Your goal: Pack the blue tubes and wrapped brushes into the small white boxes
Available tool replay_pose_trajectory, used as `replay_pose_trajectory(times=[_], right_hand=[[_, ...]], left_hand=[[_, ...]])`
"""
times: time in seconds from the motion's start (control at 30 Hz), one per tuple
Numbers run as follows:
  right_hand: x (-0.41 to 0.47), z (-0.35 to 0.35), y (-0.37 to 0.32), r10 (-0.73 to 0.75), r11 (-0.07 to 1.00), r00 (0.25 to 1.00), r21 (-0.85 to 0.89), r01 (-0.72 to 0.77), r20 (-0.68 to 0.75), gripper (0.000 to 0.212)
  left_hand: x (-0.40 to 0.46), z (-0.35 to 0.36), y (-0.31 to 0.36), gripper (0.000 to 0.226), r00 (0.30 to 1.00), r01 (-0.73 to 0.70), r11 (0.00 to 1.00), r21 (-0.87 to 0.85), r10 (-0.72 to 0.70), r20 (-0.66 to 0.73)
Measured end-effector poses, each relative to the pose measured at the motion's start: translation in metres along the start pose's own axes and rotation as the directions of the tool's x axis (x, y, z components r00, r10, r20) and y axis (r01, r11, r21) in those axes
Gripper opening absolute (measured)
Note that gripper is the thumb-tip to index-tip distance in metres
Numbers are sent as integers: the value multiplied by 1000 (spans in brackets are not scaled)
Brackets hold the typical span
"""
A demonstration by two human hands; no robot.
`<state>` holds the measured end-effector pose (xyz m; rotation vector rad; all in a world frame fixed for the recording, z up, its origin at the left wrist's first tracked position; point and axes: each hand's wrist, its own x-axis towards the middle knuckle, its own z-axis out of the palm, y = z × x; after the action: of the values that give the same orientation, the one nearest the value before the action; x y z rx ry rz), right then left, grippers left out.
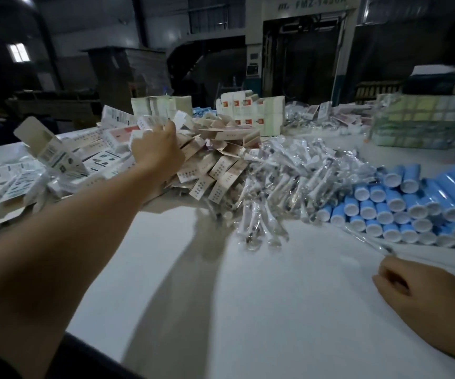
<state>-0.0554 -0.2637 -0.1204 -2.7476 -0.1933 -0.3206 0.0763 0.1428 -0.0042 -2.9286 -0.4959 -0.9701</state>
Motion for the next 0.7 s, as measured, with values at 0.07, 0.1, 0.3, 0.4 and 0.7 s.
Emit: replay_pose_trajectory(times=[0.07,0.1,0.3,0.4,0.7], right_hand=[[1,-1,-1,-11,1000,1000,-4,11,-18,29],[1,-1,-2,-14,1000,1000,-8,14,-25,30],[-1,-2,-6,-4,1000,1000,-3,4,-28,30],[1,0,-4,12,993,999,116,-7,-39,31],[0,-48,28,303,-212,884,930,-301,355,76]], left_hand=[[-4,-3,-4,36,994,61,987,-149,-73,-81],[-6,-8,-5,33,985,100,969,-227,-129,-117],[-34,-60,-12,25,965,3,530,-848,-223,-136],[-71,-78,14,25,997,-53,182,-982,-43,-61],[-169,-44,148,48,866,179,-88,-980,487,114]])
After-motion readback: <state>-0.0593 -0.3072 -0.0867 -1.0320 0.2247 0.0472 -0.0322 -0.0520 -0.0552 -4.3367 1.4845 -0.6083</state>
